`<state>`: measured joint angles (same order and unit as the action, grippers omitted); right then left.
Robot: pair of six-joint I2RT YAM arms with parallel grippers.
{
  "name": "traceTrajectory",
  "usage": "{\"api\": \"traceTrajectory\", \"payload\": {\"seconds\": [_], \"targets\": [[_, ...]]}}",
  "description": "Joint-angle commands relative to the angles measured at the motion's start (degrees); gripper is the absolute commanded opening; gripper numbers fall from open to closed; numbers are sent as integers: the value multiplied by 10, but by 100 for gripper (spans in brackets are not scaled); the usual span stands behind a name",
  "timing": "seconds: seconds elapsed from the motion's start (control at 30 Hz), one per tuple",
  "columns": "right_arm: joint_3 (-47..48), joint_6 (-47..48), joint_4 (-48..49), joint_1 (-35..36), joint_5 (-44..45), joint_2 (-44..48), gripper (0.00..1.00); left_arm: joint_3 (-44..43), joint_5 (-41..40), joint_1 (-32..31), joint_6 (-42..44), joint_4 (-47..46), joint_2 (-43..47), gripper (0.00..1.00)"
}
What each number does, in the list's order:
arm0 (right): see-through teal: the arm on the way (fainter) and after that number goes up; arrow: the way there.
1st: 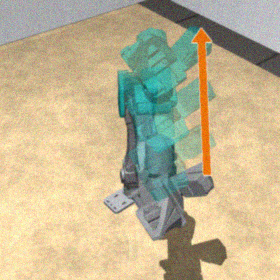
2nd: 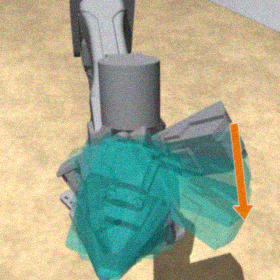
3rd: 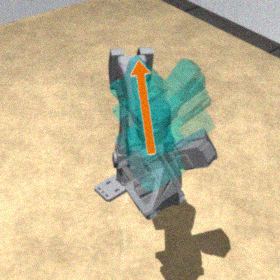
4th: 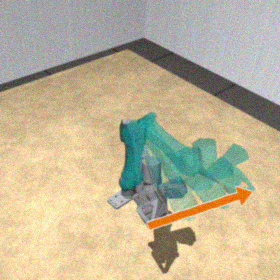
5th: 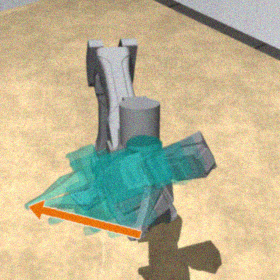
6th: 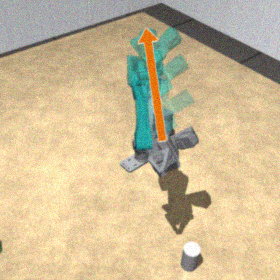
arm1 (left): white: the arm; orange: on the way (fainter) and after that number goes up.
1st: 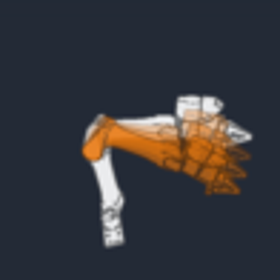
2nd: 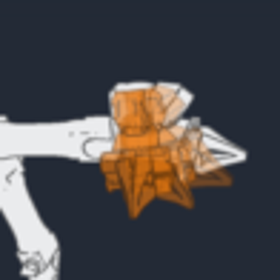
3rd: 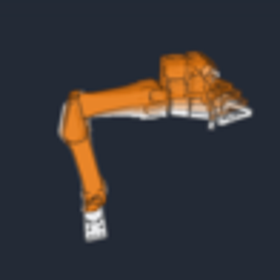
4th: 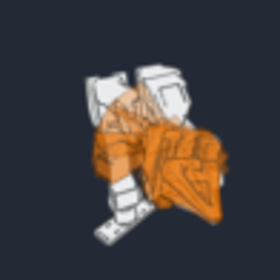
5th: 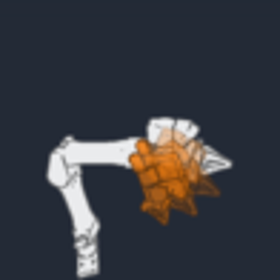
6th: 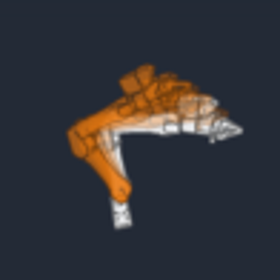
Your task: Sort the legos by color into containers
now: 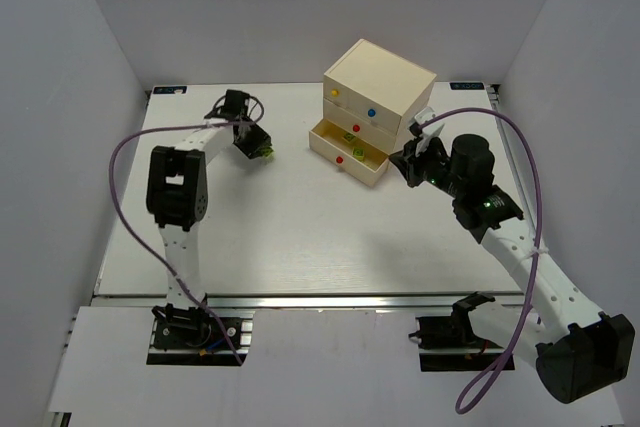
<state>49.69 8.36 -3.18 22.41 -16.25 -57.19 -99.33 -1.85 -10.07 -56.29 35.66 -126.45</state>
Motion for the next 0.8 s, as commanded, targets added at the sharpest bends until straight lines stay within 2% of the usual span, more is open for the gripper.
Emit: {"api": "traceTrajectory", "payload": {"seconds": [0.0,0.07,0.23,0.5,0.6,0.67,0.73,0.77], "targets": [[-7,15,41,-8,4,5,6,156,250,-18,119,-348,155,0],[-10,15,45,-13,5,3,6,192,320,-23,102,-408,169,0],[-15,13,52,-30,7,3,6,171,384,-60,85,-442,144,0],[-22,5,56,-53,-21,6,6,135,337,-103,34,-460,111,1],[-23,3,56,-61,-33,9,6,111,309,-115,15,-459,88,16],[-26,1,57,-67,-42,12,6,79,301,-120,10,-453,73,40],[-27,-2,57,-73,-47,15,7,56,292,-125,13,-429,53,56],[-28,-2,57,-75,-52,15,7,43,288,-125,13,-427,48,57]]}}
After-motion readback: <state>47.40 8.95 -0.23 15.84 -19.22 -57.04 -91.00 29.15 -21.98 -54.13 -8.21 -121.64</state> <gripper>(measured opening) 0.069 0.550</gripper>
